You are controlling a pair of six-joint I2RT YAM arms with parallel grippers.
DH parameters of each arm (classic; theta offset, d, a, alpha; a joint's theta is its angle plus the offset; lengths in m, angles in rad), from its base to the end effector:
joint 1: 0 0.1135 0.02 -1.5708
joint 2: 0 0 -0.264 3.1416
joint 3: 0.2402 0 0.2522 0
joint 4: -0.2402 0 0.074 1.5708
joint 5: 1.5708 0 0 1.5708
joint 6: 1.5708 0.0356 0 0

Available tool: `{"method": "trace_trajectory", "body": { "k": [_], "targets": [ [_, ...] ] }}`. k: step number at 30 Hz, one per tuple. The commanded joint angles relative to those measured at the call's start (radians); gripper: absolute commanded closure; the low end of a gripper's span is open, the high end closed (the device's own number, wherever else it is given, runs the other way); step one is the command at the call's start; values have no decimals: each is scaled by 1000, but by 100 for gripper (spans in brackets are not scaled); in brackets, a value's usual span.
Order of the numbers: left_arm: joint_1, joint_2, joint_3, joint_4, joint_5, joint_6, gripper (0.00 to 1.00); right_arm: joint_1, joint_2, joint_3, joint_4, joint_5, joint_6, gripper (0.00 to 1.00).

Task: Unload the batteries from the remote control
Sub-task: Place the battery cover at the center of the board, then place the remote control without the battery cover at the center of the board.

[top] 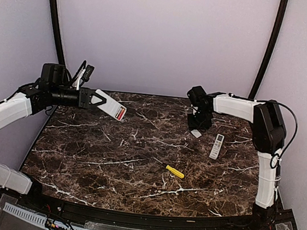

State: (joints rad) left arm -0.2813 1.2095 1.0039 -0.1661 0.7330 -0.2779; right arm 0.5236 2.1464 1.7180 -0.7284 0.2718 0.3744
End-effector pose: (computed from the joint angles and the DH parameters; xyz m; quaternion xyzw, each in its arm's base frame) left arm 0.2550 -0.0985 0.3327 0.2035 0.7704 -0.4297 0.4247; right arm 0.3988 0.2192 0.1886 -0.0445 0.9690 -0.0311 0.2410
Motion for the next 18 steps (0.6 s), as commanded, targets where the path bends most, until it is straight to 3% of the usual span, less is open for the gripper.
{"method": "trace_trajectory", "body": {
  "k": [1, 7, 11, 13, 18],
  "targets": [
    [4, 7, -20, 49, 29, -25, 100, 1, -82, -50, 65, -70, -6, 50],
    [4, 29, -27, 78, 89, -50, 100, 6, -262, -205, 270, -345, -72, 42],
    [1, 41, -34, 102, 122, -65, 100, 39, -425, -348, 445, -482, -124, 26],
    [-10, 66, -23, 73, 124, -59, 100, 57, -490, -406, 510, -522, -138, 22],
    [-117, 150, 29, -35, 68, -4, 100, 122, -576, -462, 489, -507, -163, 20]
  ]
}}
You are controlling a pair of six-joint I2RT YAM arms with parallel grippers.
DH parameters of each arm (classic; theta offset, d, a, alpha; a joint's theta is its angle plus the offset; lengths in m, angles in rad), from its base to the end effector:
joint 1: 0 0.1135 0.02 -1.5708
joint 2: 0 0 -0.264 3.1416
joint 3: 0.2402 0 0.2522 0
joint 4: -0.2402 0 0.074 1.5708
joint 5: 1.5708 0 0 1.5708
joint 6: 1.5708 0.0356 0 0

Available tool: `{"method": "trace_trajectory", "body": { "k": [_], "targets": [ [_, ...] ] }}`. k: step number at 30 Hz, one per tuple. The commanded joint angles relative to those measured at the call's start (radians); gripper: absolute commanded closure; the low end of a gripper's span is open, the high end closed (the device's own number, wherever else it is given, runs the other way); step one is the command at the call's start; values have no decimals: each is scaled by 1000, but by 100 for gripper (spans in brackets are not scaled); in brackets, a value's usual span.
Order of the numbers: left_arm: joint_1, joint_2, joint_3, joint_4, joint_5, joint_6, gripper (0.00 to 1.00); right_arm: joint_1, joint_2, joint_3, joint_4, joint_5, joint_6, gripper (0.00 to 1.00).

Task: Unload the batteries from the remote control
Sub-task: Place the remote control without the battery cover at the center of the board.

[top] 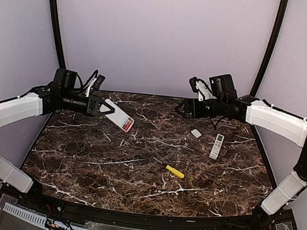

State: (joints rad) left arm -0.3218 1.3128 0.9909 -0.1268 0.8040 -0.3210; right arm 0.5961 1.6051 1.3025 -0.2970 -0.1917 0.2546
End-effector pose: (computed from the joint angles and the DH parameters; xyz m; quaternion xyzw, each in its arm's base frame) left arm 0.2698 -0.1170 0.3054 0.2085 0.7791 -0.4690 0.3599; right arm 0.3030 0.2137 0.3001 -0.1936 0.8599 0.2688 0.3883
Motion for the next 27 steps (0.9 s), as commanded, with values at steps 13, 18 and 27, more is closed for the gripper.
{"method": "trace_trajectory", "body": {
  "k": [13, 18, 27],
  "targets": [
    [-208, 269, 137, -249, 30, -7, 91, 264, -83, -116, 112, -4, -5, 7],
    [-245, 330, 147, -278, 8, 4, 88, 265, -94, -173, 178, -3, 33, 7],
    [-301, 443, 198, -311, -104, 51, 77, 265, -61, -227, 128, 30, 59, 9]
  ]
}}
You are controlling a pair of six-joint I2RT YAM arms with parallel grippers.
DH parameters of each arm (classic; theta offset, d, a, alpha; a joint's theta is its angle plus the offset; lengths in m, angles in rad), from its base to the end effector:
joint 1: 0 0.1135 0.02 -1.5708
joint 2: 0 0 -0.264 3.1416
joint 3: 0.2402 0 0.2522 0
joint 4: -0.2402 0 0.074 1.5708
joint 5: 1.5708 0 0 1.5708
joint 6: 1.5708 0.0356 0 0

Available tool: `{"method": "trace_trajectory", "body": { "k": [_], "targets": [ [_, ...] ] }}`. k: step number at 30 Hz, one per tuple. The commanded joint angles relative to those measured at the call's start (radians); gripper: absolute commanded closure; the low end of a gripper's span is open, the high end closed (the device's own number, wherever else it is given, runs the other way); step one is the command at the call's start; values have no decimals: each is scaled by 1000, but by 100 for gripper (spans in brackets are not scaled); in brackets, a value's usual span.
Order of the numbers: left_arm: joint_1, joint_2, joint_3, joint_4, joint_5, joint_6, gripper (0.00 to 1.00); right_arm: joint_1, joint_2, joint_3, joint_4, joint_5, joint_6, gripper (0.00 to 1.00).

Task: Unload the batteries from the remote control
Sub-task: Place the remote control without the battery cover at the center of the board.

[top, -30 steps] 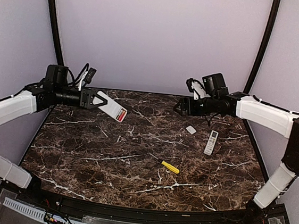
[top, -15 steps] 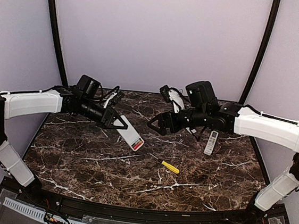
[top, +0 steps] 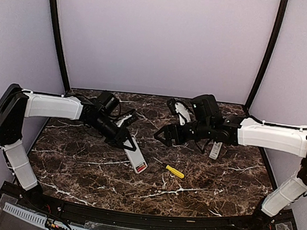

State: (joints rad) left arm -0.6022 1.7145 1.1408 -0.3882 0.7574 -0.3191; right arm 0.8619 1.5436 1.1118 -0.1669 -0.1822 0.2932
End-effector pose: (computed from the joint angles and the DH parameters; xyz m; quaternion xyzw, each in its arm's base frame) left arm 0.2772 -0.2202 0.2103 0.2348 0.8619 -0.4398 0.0927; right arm 0.2233 0.2702 0.2679 -0.2878 0.8332 0.3214 0.3458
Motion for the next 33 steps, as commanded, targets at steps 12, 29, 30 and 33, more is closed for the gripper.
{"method": "trace_trajectory", "body": {
  "k": [12, 29, 30, 33],
  "targets": [
    [-31, 140, 111, -65, -95, 86, 69, -1, -25, -94, 41, 22, 55, 9],
    [-31, 61, 101, -68, -447, 70, 36, -1, -28, -104, -26, 58, 25, 10],
    [-31, 44, 95, -64, -471, 69, 33, -1, -27, -104, -27, 59, 24, 10],
    [-31, 14, 91, -67, -532, 63, 30, -1, -27, -99, -51, 59, 20, 12]
  ]
}}
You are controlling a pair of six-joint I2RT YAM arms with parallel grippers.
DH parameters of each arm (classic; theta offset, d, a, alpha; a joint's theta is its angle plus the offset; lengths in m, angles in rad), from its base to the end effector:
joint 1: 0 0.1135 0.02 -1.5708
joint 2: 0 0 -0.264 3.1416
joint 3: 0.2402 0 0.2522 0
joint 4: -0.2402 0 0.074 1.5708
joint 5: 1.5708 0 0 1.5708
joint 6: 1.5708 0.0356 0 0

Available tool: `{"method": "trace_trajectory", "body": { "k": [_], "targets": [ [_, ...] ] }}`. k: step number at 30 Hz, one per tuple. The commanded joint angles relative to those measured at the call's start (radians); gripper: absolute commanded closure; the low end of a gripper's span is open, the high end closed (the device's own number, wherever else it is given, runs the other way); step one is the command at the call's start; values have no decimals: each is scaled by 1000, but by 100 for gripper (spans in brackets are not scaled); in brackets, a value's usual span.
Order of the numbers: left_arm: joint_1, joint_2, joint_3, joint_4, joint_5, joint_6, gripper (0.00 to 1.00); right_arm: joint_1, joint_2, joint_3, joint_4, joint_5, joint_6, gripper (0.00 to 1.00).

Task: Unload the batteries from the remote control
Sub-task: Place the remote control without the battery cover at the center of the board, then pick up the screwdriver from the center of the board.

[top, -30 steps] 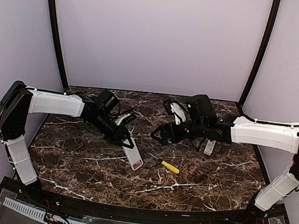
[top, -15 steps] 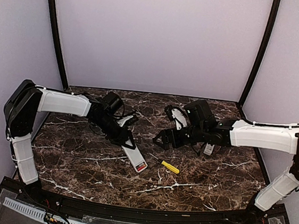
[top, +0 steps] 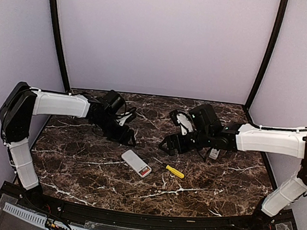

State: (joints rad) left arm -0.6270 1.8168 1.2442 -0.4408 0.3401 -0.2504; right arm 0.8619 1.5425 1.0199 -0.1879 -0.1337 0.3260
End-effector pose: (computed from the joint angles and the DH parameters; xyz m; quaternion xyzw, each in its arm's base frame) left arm 0.3004 -0.2323 0.1960 0.2231 0.9221 -0.2625 0.1764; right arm 0.2162 0.2593 0.2358 -0.2670 0.8671 0.2832 0.3108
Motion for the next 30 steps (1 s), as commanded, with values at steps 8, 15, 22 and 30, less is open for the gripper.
{"method": "trace_trajectory", "body": {
  "k": [8, 15, 22, 30],
  "targets": [
    [72, -244, 36, -6, -177, -11, 20, 13, -88, -60, -195, 52, 12, 17],
    [215, -321, 11, 112, -12, -66, 18, 46, -43, -88, -238, 73, 87, 30],
    [227, -329, -47, 125, -6, -67, 18, 62, 35, -74, -260, 91, 88, 38],
    [227, -337, -52, 142, 31, -83, 18, 61, 86, -79, -251, 114, 76, 44]
  ]
}}
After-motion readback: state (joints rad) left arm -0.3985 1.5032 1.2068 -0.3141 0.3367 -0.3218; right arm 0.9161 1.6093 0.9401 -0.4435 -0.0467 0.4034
